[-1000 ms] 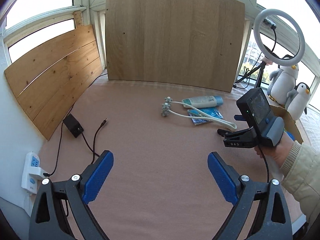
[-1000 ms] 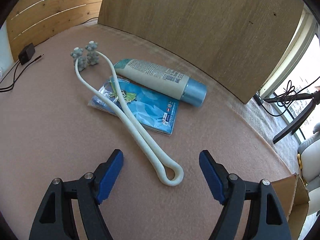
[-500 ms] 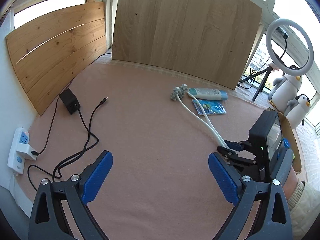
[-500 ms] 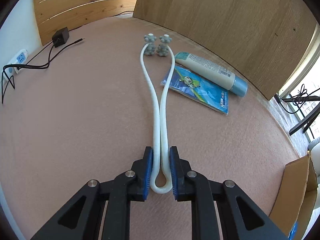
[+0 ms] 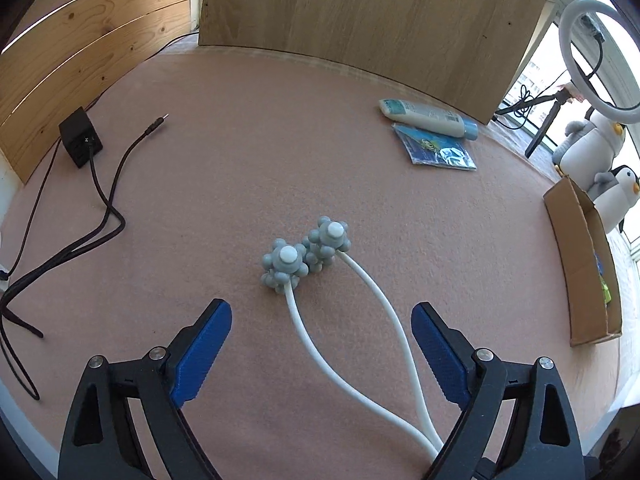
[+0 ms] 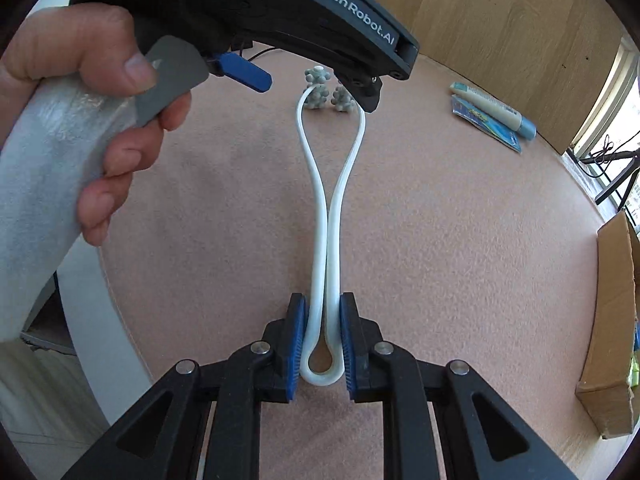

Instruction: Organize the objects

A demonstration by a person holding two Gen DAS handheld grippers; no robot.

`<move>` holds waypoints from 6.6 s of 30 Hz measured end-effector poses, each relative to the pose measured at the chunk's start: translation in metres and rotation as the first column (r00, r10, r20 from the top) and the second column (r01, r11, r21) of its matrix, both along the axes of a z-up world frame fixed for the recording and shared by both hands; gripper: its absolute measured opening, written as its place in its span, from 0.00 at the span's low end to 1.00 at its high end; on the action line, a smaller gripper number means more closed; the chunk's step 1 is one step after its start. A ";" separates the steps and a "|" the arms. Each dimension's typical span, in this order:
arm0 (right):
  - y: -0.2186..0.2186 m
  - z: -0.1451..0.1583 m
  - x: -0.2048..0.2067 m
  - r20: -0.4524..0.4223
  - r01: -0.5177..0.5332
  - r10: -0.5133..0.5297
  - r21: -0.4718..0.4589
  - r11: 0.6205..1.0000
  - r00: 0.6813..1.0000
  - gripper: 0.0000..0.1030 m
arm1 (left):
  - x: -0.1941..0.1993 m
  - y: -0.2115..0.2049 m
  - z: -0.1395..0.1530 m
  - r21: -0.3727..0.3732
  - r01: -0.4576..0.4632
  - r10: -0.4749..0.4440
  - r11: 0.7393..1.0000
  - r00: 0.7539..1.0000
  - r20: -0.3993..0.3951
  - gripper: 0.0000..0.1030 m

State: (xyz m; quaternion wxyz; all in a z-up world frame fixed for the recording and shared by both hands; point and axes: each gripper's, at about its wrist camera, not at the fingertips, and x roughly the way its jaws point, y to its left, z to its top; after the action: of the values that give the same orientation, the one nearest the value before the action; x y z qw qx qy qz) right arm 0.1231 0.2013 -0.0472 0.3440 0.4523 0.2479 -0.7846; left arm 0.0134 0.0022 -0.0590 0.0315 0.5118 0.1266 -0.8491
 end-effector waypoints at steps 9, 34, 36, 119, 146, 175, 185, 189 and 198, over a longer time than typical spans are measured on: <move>0.011 -0.001 0.002 0.020 0.025 -0.024 -0.036 0.999 1.000 0.16 | 0.011 -0.012 -0.021 0.015 -0.061 0.060 0.998 0.998 0.017 0.56; 0.018 0.039 0.000 -0.080 0.036 -0.045 -0.107 0.994 0.996 0.15 | -0.012 0.004 0.054 0.035 -0.045 0.049 0.998 0.993 -0.112 0.08; 0.021 0.047 -0.002 -0.101 0.042 -0.054 -0.117 0.992 0.993 0.15 | -0.015 0.008 0.066 0.034 -0.040 0.044 0.999 0.990 -0.130 0.08; 0.102 0.045 -0.145 0.045 0.417 -0.418 -0.220 0.882 0.907 0.66 | 0.040 0.068 0.093 -0.069 0.110 -0.122 0.991 0.972 -0.200 0.92; -0.027 -0.003 -0.258 -0.023 0.060 -0.060 0.027 0.998 0.998 0.71 | 0.077 -0.040 0.093 -0.068 -0.038 0.023 0.997 0.977 -0.213 0.92; -0.072 -0.008 -0.154 0.056 0.081 -0.078 -0.054 0.995 0.995 0.52 | 0.082 -0.056 0.073 0.016 -0.074 0.076 0.997 0.983 -0.168 0.93; -0.014 -0.006 -0.020 0.034 0.084 -0.083 -0.049 0.995 0.996 0.52 | 0.037 -0.009 0.018 0.145 -0.006 0.004 0.989 1.000 0.011 0.93; -0.014 -0.005 -0.010 0.006 0.075 -0.075 -0.055 0.996 0.997 0.52 | 0.017 0.021 -0.002 0.193 0.039 -0.054 0.980 0.996 0.076 0.92; -0.007 -0.005 -0.007 -0.006 0.053 -0.053 -0.079 0.995 0.999 0.52 | 0.001 0.071 -0.015 0.090 0.133 -0.144 0.987 0.982 0.124 0.77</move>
State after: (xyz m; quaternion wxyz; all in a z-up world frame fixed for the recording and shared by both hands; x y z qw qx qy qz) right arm 0.1161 0.1939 -0.0524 0.3395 0.4418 0.2061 -0.8044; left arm 0.0139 0.0735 -0.0744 -0.0406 0.5745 0.1229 -0.8082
